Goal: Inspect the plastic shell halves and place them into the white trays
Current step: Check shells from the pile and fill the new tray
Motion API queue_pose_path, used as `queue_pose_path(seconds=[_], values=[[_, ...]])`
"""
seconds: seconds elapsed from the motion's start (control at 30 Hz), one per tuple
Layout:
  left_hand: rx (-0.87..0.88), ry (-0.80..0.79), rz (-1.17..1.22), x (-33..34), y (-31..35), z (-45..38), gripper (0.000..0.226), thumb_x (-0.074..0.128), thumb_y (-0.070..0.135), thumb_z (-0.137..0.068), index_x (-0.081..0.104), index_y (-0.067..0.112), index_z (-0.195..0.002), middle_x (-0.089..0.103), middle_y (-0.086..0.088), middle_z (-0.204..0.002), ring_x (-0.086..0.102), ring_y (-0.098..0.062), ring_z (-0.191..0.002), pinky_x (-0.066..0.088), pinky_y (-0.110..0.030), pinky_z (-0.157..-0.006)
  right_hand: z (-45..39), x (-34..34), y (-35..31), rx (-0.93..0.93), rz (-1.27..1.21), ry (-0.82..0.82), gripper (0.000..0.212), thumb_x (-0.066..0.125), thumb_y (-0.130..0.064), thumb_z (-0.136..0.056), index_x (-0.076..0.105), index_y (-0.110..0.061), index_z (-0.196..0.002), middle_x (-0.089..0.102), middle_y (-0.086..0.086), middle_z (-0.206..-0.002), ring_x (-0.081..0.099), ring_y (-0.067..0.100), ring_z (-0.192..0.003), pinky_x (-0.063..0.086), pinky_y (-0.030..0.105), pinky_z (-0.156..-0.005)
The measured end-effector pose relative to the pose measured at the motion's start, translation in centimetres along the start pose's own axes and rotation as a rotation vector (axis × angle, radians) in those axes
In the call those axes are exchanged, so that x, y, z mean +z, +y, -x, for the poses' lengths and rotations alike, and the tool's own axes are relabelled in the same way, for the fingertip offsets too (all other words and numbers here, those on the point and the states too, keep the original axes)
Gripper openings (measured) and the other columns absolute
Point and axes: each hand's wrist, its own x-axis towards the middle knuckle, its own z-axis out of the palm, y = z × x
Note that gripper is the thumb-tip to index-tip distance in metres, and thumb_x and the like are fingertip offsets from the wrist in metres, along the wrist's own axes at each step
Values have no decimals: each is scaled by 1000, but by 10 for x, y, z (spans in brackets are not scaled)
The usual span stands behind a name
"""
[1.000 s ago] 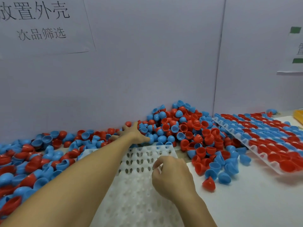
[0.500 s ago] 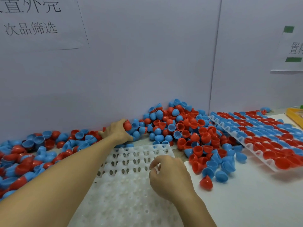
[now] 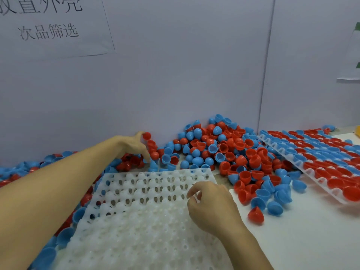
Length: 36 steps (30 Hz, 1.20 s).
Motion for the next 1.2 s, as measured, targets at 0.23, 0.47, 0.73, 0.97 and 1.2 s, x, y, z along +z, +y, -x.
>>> queue_pose_path(seconds=[0.23, 0.47, 0.73, 0.97, 1.2], values=[[-153, 30, -230, 31, 10, -5, 125, 58, 82, -76, -6, 16, -160, 0, -17, -168, 15, -42, -152, 22, -59, -121, -1, 4, 1, 3, 15, 0, 25, 51, -27, -91, 68, -34, -108, 64, -10, -109, 49, 14, -118, 52, 33, -91], [-175, 331, -221, 81, 23, -10, 83, 64, 69, -82, 32, 37, -151, 19, -17, -159, 16, -45, -145, 18, -64, -114, -2, 8, -1, 1, 7, 7, 23, 52, -29, -90, 68, -35, -105, 64, -11, -110, 49, 15, -120, 51, 32, -91], [-14, 406, -182, 60, -3, -16, 66, 72, 55, -84, 50, 30, -140, 58, -7, -134, 54, -31, -121, 49, -49, -102, -2, 8, 2, -6, -15, 17, 23, 52, -28, -91, 68, -35, -106, 64, -10, -106, 50, 12, -113, 52, 32, -88], [64, 559, 527, 27, -20, -3, 67, 81, 32, -83, 50, 23, -142, 56, -7, -140, 54, -27, -120, 47, -42, -100, 2, 2, -1, 21, 0, 19, 20, 55, -32, -88, 68, -34, -103, 65, -10, -105, 53, 15, -112, 55, 36, -86], [1, 455, 1359, -1, -33, 54, 60, 77, 37, -85, 52, 25, -139, 58, -5, -131, 57, -28, -119, 47, -59, -100, 5, -1, -2, 36, -29, 1, 16, 56, -33, -89, 66, -35, -102, 62, -12, -99, 54, 13, -107, 55, 36, -86]])
